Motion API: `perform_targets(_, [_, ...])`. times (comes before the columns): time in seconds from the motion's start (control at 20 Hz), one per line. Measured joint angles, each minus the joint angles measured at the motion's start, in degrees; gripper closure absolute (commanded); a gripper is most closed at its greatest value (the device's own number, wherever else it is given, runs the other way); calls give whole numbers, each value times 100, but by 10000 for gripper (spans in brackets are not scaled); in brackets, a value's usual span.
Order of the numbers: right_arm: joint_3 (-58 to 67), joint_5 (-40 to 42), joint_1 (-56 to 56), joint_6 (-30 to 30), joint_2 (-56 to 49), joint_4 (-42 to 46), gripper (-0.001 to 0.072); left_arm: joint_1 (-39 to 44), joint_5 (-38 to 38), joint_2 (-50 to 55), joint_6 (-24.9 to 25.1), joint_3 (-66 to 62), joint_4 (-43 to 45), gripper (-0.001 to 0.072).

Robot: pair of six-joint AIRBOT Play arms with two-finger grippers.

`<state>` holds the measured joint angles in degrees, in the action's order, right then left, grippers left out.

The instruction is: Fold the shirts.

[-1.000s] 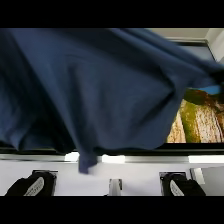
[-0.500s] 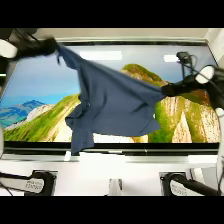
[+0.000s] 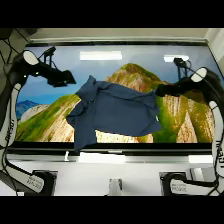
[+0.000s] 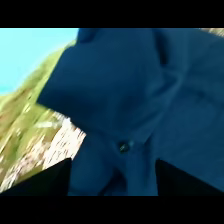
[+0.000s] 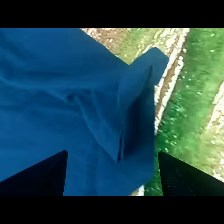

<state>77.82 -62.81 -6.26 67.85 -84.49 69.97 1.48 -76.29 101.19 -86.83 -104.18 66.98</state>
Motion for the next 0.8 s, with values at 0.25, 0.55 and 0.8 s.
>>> perform_targets(0.25, [-140, -1517, -1078, -748, 85, 131, 163, -765, -984, -782, 57, 1700, 247, 57])
perform_targets(0.55, [-433, -2229, -1390, -1213, 105, 4, 164, -1023, 111, -1604, 404, 4339, -584, 68])
perform_targets(0.8, [-612, -2382, -1438, -1346, 107, -39, 153, -802, 892, -1609, 542, 4937, -1064, 182])
